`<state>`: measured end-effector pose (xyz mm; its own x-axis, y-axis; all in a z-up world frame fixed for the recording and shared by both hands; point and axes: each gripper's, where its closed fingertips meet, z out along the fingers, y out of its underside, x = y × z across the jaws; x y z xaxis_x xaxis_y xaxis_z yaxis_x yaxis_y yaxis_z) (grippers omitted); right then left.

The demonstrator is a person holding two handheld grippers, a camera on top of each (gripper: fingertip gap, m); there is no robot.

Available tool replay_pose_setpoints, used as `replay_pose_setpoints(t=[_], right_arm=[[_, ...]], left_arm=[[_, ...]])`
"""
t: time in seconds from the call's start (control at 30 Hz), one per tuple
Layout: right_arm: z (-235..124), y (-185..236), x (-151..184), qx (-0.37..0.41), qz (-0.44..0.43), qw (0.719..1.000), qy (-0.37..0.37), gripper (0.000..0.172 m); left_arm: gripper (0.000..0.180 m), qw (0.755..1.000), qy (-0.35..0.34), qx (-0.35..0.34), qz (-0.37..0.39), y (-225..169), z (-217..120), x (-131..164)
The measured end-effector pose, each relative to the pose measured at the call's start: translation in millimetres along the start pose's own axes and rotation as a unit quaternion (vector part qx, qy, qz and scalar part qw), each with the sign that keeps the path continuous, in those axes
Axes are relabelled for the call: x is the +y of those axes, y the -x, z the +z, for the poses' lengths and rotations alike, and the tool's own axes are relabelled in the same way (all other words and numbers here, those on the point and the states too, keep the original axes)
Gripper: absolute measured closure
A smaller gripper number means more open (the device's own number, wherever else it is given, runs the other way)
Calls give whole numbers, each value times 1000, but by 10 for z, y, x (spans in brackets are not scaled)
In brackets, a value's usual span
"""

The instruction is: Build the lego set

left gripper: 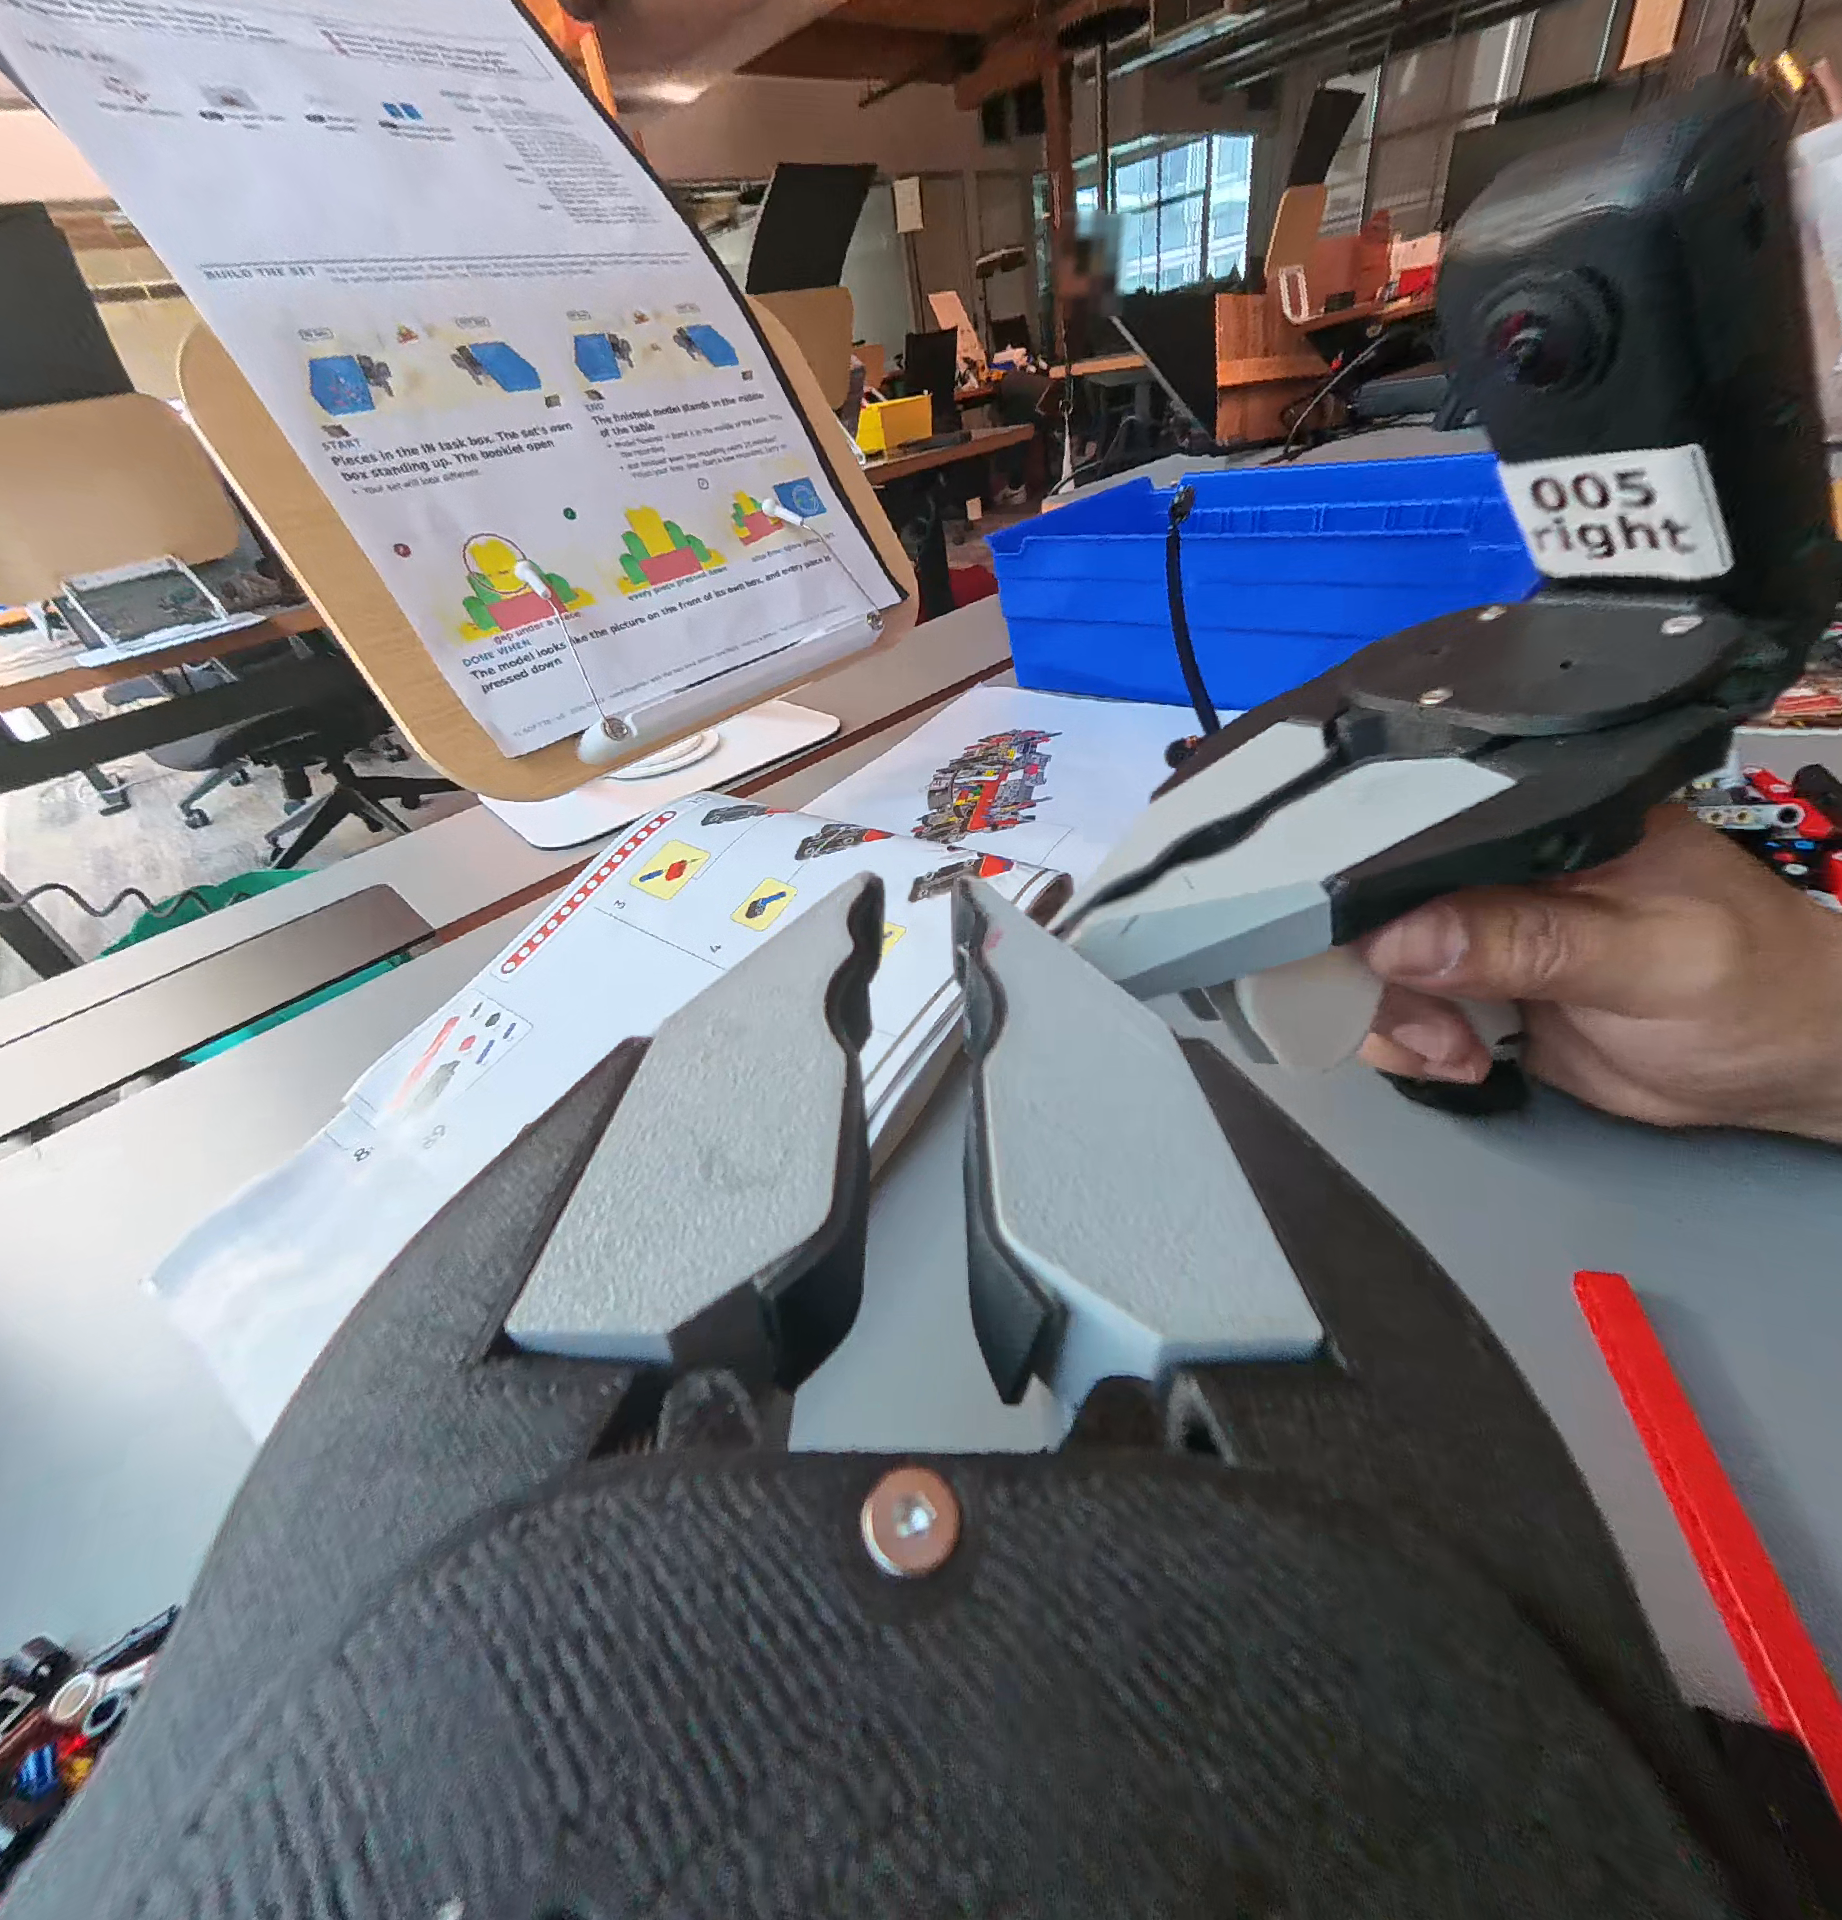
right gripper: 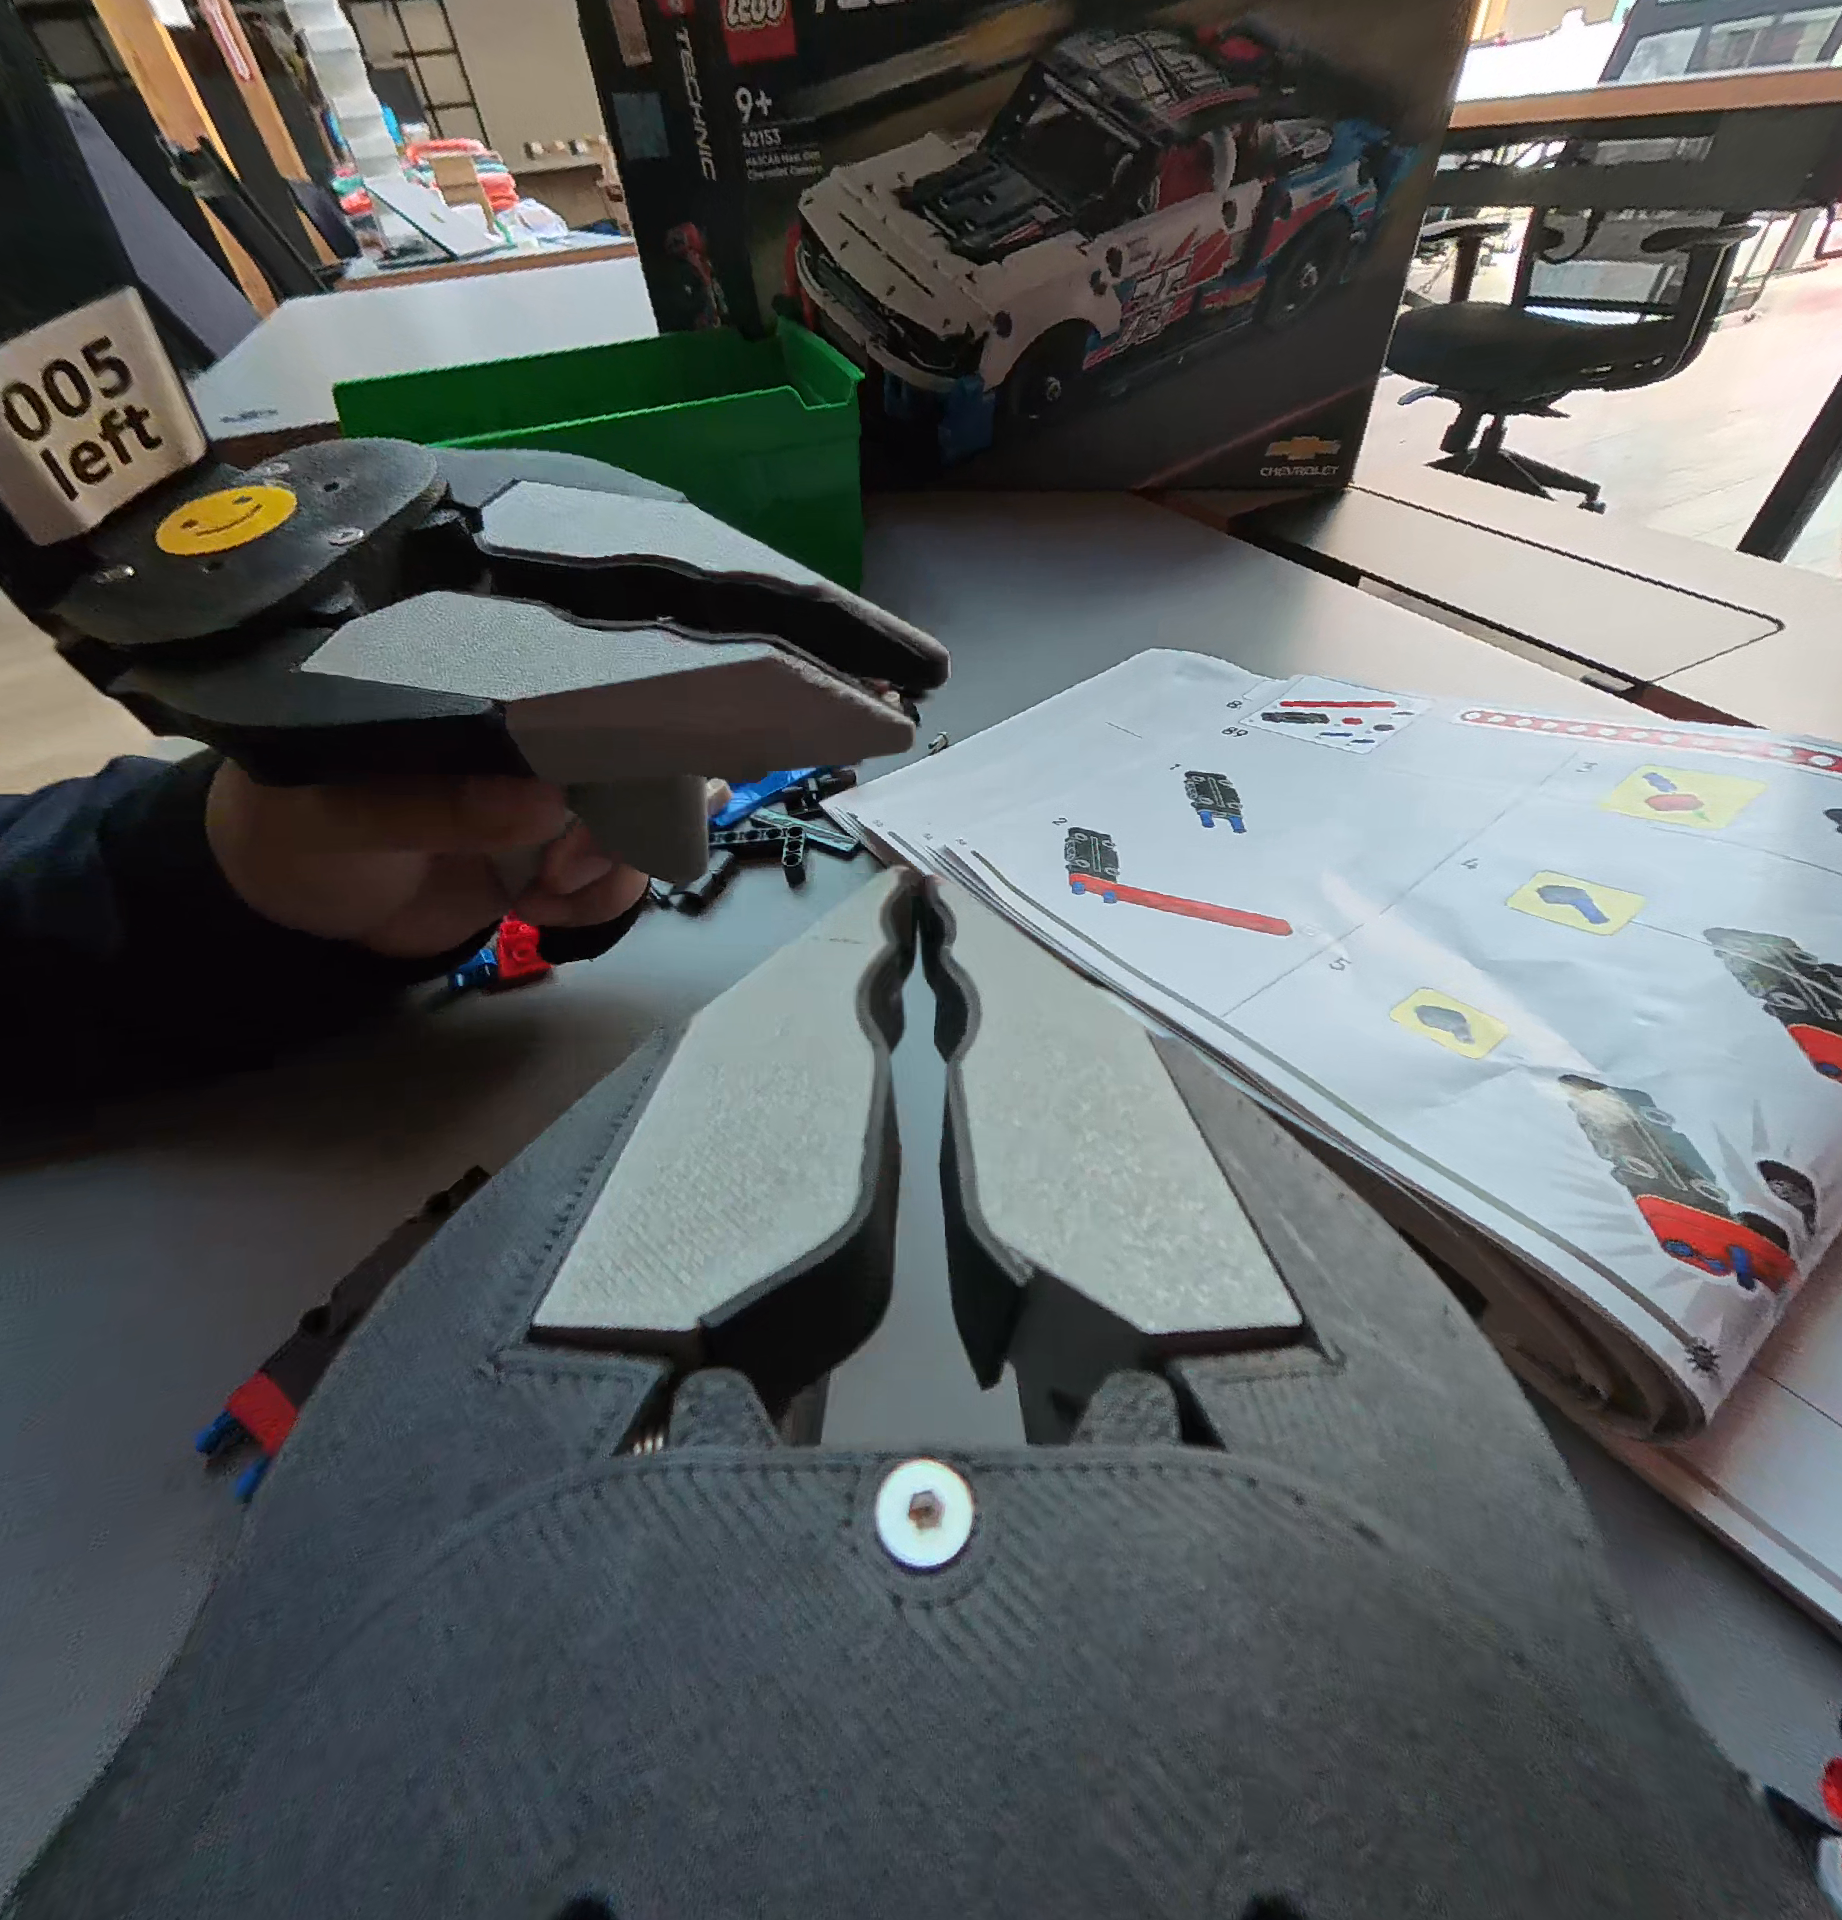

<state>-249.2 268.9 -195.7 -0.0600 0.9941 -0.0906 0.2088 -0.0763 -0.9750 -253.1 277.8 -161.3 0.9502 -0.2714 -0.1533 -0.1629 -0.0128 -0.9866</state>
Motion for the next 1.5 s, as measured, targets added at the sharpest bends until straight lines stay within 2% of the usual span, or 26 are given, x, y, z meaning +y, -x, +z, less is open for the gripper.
replay_pose_setpoints(t=[0.2,0.4,0.67,1.0,1.17,1.33,1.5], right_arm=[[20,-46,52,3,8,1000,15,172],[56,25,88,-43,22,999,23,172],[53,121,180,-69,18,996,56,172],[58,105,147,-76,57,994,44,172],[76,94,257,-42,1,996,84,172],[100,41,293,-15,-9,996,93,172],[34,-40,163,-3,7,999,54,172]], left_arm=[[175,1000,28,9,0,-36,43,107],[176,999,25,18,-10,-56,38,77],[176,998,48,34,-12,-140,100,190],[176,998,55,17,-14,-38,100,226],[176,998,55,13,-17,-5,90,221],[176,998,56,18,-17,-25,92,220],[176,998,60,18,-12,-33,98,230]])
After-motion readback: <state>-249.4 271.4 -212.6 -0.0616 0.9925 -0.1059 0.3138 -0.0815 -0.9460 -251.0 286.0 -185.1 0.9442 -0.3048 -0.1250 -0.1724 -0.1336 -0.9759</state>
